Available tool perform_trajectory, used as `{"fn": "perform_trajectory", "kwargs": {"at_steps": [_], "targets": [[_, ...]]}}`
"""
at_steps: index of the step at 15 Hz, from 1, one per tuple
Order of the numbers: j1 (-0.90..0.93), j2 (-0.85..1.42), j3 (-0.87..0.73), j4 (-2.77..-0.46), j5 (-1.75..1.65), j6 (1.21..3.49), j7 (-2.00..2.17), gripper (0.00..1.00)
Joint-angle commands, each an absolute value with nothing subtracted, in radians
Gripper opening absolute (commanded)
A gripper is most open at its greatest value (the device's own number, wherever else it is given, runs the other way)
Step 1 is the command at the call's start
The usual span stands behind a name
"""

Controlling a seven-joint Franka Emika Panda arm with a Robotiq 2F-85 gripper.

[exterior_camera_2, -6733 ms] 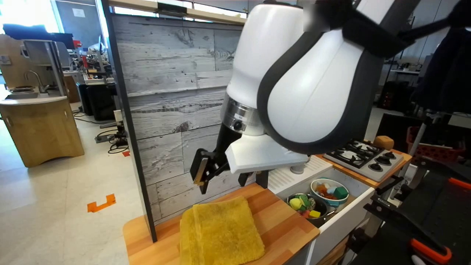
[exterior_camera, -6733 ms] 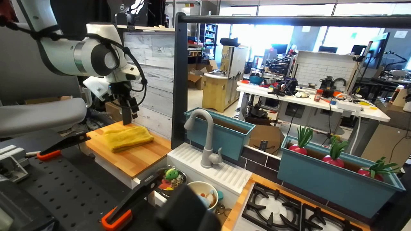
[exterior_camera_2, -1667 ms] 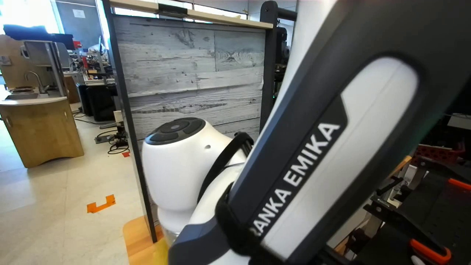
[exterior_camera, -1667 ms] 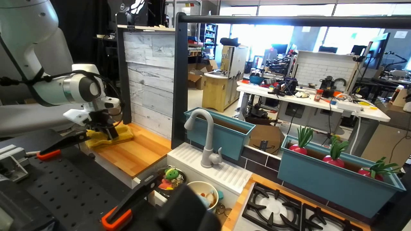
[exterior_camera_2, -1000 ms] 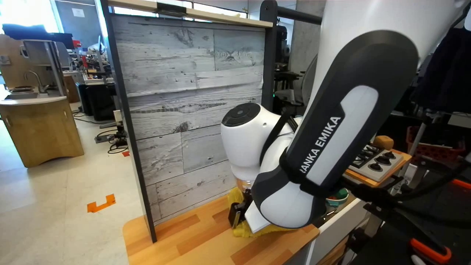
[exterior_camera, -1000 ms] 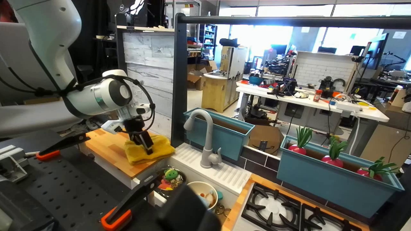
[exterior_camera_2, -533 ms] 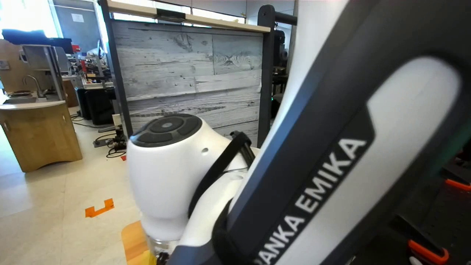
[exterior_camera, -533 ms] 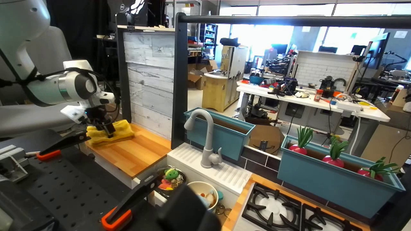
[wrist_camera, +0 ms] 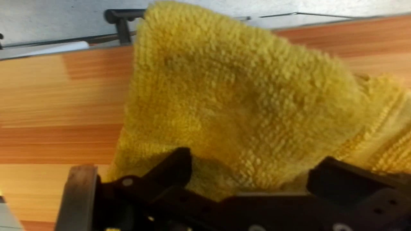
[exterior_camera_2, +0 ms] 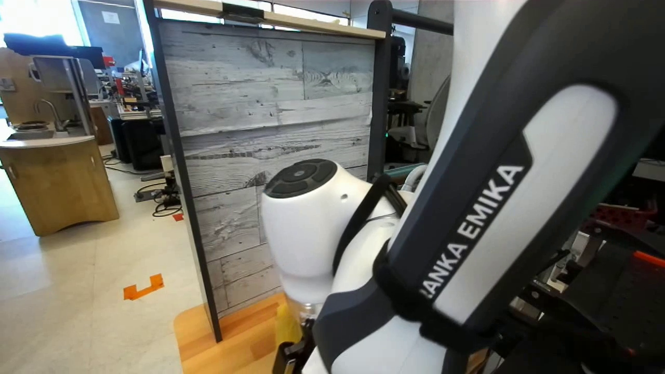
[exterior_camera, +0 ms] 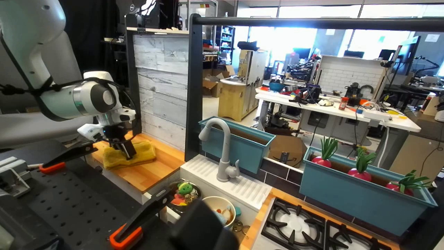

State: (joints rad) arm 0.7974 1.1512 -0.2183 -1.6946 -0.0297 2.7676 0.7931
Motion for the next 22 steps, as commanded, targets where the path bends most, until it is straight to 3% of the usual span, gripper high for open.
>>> {"fn": "perform_trajectory", "kwargs": {"at_steps": [1, 11, 22], "targets": [[0.805, 1.146, -0.275, -1.789, -0.049, 2.761, 0.799, 1.0], [0.872, 1.25, -0.118, -1.512, 0.028, 2.819, 0.88, 1.0], [0.827, 1.149, -0.263, -1.875, 0.075, 2.774, 1.063, 1.0]]}}
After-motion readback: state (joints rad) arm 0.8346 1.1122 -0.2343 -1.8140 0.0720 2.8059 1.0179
